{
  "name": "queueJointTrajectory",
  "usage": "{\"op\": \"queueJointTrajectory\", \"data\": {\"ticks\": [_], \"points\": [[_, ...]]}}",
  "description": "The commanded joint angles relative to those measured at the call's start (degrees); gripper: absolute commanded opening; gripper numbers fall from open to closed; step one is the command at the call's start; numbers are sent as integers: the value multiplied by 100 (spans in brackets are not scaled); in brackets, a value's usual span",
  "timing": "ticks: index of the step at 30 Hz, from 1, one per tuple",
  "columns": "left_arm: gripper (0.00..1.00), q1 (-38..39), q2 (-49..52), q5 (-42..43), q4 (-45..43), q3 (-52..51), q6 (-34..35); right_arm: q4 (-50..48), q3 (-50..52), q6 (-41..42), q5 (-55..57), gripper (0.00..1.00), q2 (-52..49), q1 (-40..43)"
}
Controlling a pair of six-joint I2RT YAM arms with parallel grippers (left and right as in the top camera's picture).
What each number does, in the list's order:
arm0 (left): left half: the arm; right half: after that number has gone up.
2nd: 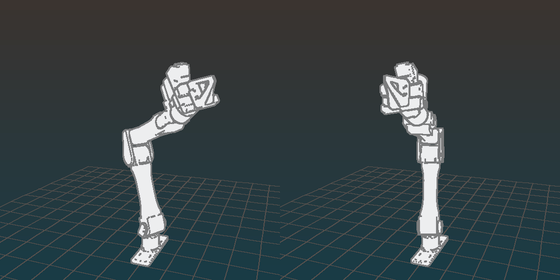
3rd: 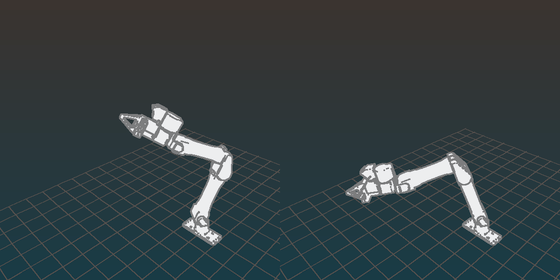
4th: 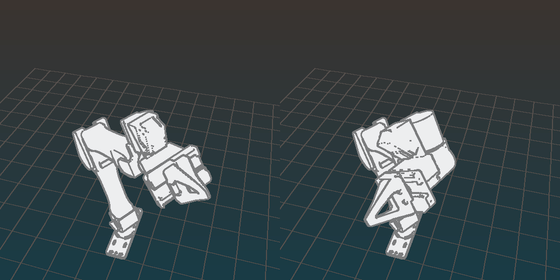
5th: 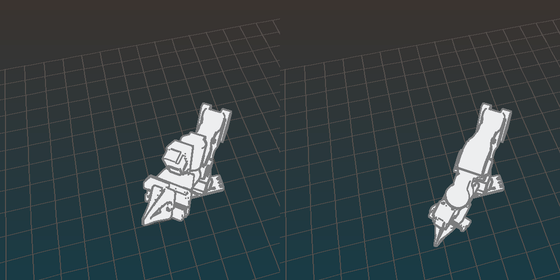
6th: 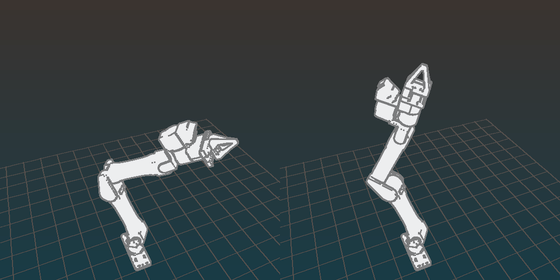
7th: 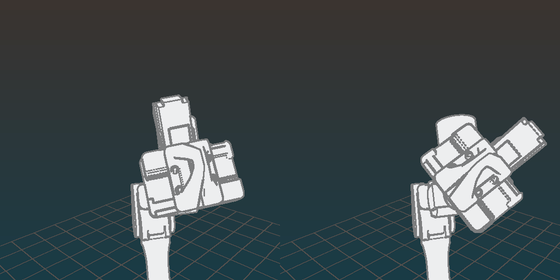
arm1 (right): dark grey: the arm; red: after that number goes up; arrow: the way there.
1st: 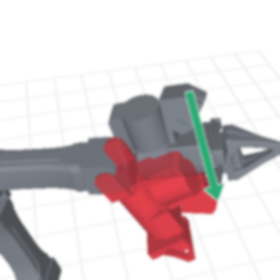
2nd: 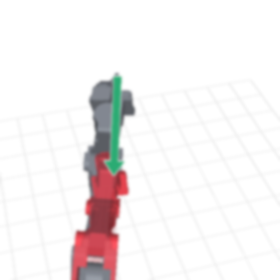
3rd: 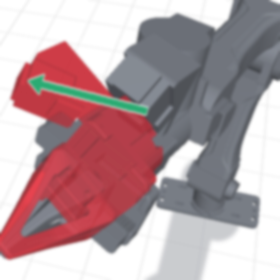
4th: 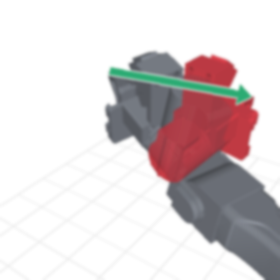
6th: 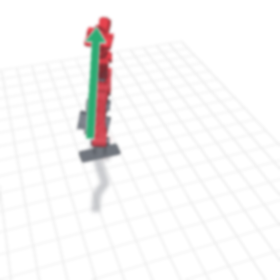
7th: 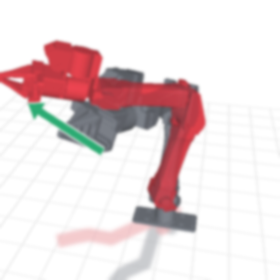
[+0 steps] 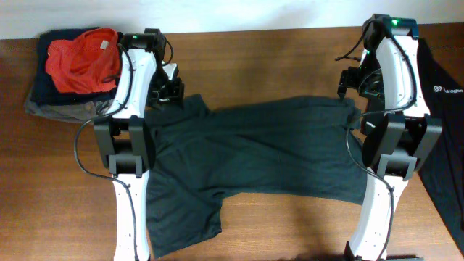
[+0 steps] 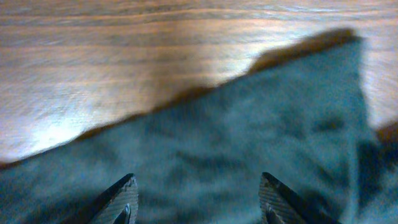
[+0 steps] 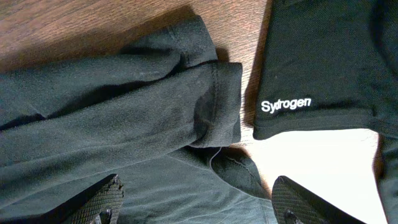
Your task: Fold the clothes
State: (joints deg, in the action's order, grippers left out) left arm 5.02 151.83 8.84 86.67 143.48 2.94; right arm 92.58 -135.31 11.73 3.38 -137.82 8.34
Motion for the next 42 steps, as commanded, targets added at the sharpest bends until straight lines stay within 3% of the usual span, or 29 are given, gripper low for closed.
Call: {"op": "queueJointTrajectory", "data": {"ticks": [1,16,21,26,27,28,37,42], "points": [[59,63,120,-90,-87,68,393,-26,28,-46,-35,81,278,-42],[55,380,302,-1163,-317,68,667,-39,28,-57,-35,80,278,-46],[38,420,463,-1165,-313,68,667,-39,28,-59,-35,80,278,-46],[12,415,452,-1169,-317,116,662,-42,28,-55,-35,79,278,-46],[2,415,452,-1167,-295,157,662,-42,28,-55,-37,78,278,-46],[1,415,452,-1169,-243,234,660,-42,28,-55,-37,77,278,-46],[1,422,448,-1191,1016,2100,658,-22,28,-50,-39,70,278,-46],[1,461,116,-901,1005,2527,560,50,28,-52,-35,71,278,-46]]}}
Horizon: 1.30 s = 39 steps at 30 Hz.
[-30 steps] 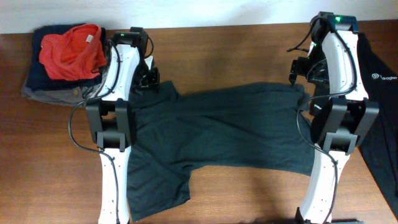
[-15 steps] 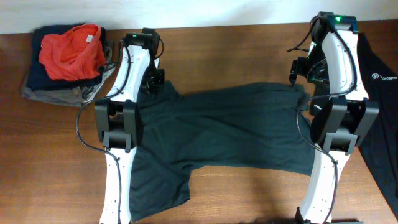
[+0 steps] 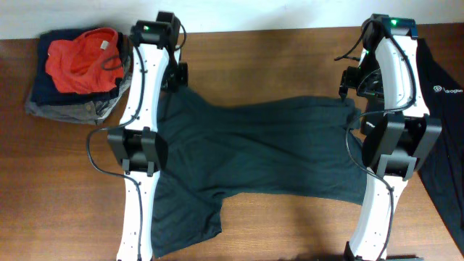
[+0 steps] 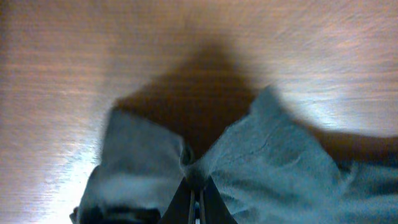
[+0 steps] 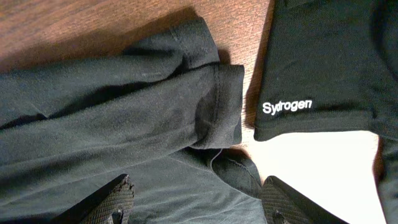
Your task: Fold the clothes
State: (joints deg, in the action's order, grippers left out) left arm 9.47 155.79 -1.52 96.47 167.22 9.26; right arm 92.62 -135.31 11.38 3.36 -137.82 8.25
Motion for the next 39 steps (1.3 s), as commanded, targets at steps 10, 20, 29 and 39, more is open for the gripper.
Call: {"op": "queueJointTrajectory", "data": {"ticks": [10,20,29,39], "points": [[1,188,-1198,645,28,-457,-122,168,28,-20,-31,70,278,-37],[0,352,-2540,131,28,-3250,-94,216,28,-20,-181,71,278,-37],[1,693,-3036,216,28,-5154,57,361,28,-17,-181,70,278,-37],[1,1497,-3576,149,28,-5753,170,411,28,-17,-181,69,280,-37]]}}
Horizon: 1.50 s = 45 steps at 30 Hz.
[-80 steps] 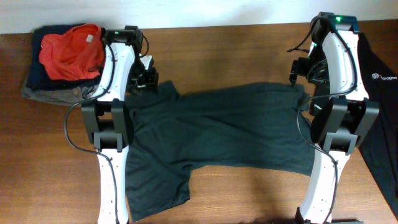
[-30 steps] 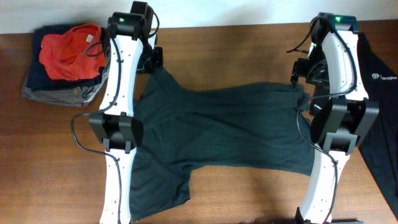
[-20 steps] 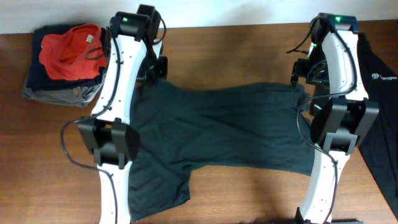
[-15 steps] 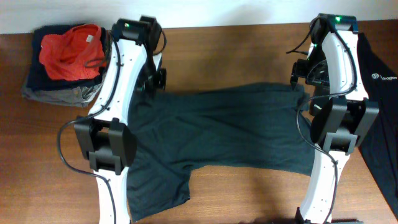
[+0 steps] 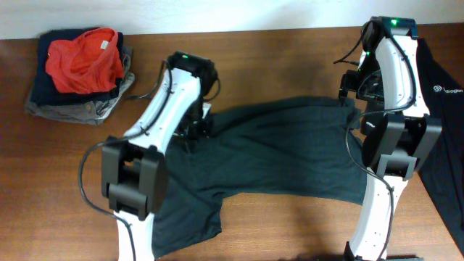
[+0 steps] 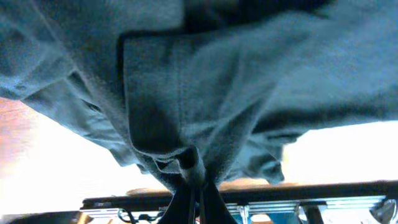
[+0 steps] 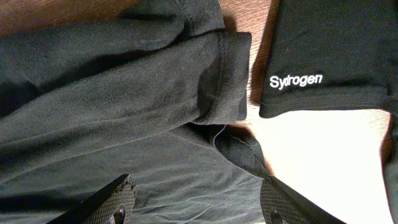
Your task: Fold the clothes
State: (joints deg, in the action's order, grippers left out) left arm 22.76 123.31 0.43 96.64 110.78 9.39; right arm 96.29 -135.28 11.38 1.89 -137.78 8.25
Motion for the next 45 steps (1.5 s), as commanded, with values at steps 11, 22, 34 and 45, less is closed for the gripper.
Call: {"op": "queueJointTrajectory", "data": {"ticks": [11,22,34,45], "points": [[49,466,-332,-391,-114,-1178,352,57,20,-17,-35,69,350,-37],[99,-372,-330,-581,-1480,-1154,444,92,22,-17,-199,70,455,-37],[89,-1294,-140,-166,-1943,-1154,389,-4,22,-17,-363,70,455,-39],[66,-1294,-116,-166,-2083,-1453,387,-26,22,-44,-387,70,455,-44]]}}
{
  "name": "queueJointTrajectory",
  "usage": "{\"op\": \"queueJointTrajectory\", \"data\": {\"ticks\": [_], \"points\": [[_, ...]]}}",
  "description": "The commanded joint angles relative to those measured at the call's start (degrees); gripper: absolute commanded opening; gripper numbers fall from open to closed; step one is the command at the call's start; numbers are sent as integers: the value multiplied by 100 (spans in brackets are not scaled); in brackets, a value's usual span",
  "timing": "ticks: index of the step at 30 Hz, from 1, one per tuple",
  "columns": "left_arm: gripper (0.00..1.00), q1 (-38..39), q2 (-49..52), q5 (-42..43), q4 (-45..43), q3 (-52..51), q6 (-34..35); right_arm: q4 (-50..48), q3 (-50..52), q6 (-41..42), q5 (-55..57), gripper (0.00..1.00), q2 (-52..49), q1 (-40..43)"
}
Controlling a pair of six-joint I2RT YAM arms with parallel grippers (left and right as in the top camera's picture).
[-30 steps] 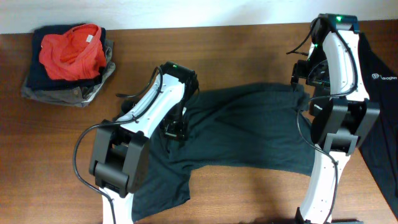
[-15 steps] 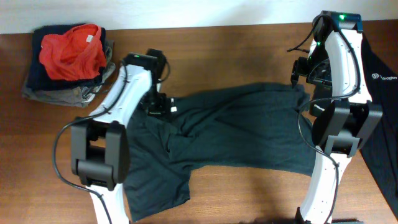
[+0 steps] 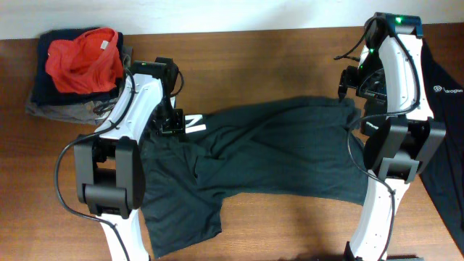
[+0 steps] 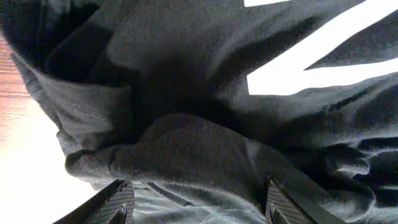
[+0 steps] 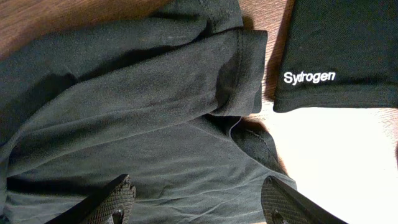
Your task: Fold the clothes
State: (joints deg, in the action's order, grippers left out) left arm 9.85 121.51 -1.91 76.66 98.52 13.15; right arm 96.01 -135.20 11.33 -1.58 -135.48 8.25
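Observation:
A dark green T-shirt [image 3: 275, 148] lies spread across the wooden table [image 3: 254, 65]. Its upper left part is turned over, showing a white print [image 3: 193, 122]. My left gripper [image 3: 168, 120] hovers open just over that turned part. In the left wrist view the left gripper [image 4: 199, 208] has crumpled shirt fabric [image 4: 180, 137] and the white print [image 4: 311, 59] under it, nothing between the fingers. My right gripper [image 3: 355, 85] is open above the shirt's right sleeve. In the right wrist view the right gripper [image 5: 199, 205] sits over flat cloth, the sleeve cuff [image 5: 249, 71] ahead.
A stack of clothes topped by a red garment [image 3: 83, 58] sits at the back left corner. A black garment [image 3: 442, 109] with white "Sytrogen" lettering [image 5: 310, 77] lies along the right edge, close to the shirt's sleeve.
My left gripper was shut on a bunch of shirt fabric held over the shirt's upper middle. Now it is open, further left, and the fabric lies turned over with the print showing. The right gripper has shifted slightly.
First my left gripper was open over the shirt's upper left corner. Then it was shut on that corner near the table's back. Then it held the corner over the shirt's middle. Now the corner is let go and lies folded over. The right gripper stayed open by the sleeve.

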Motion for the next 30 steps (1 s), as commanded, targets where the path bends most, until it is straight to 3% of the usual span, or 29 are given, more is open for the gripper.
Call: {"op": "queueJointTrajectory", "data": {"ticks": [1,4,5,6,16,23,26,30], "points": [[61,0,63,68,-164,-310,11,2,13,-39,-39,70,225,-44],[13,0,63,68,-249,-468,13,0,13,-59,-39,70,225,-44],[2,0,63,70,-208,-468,15,2,13,-59,-37,70,225,-44],[1,0,61,70,-177,-468,15,2,13,-59,-37,70,225,-44],[1,122,-413,11,1178,-269,13,4,13,-52,-39,70,225,-44],[2,264,-776,-732,2009,-273,184,94,13,-55,-39,70,225,-44],[5,258,-776,-909,2009,-409,184,136,13,-55,-39,70,225,-48],[21,168,-776,-1158,2002,-745,188,136,13,-52,-39,70,225,-48]]}}
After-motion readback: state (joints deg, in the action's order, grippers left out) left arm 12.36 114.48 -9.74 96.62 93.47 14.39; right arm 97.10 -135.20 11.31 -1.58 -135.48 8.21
